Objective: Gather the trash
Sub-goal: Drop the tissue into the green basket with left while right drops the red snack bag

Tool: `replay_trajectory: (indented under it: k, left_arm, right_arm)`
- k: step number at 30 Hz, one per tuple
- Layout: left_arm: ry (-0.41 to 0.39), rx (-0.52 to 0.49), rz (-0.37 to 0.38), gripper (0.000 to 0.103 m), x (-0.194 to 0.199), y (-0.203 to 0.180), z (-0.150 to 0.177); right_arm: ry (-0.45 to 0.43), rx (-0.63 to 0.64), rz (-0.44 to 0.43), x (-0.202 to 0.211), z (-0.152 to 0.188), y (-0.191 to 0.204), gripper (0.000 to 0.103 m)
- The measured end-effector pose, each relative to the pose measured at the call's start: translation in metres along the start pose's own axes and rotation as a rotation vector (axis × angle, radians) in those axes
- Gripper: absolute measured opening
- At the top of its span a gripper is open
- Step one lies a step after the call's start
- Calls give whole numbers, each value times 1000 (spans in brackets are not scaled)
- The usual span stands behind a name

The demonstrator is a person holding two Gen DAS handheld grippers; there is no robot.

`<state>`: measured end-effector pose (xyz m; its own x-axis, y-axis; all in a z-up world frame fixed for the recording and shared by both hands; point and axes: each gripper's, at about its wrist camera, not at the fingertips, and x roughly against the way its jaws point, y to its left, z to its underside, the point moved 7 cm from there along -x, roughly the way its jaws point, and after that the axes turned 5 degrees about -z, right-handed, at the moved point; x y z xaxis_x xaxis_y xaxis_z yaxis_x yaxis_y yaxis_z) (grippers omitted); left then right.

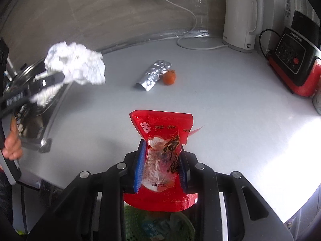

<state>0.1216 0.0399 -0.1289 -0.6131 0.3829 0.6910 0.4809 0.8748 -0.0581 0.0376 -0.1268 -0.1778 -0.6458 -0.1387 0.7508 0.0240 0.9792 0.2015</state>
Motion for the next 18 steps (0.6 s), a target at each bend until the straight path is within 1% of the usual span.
replay_trajectory:
  k: [5, 8, 10, 15, 18]
  left_arm:
    - [30, -19, 51, 26, 37, -41, 37]
    - [61, -40, 87, 26, 54, -66, 63]
    - [88, -66, 101, 26, 62, -82, 81]
    - [176, -66, 151, 26, 72, -110, 124]
    - [235, -81, 156, 26, 70, -126, 154]
  right_arm:
    - [9, 24, -41, 27, 21, 6, 29]
    - [26, 32, -78, 41, 38, 6, 29]
    - [40, 42, -86, 49, 48, 4, 29]
    - [68, 65, -101, 68, 71, -5, 29]
    - [89, 69, -107, 75, 86, -11, 29]
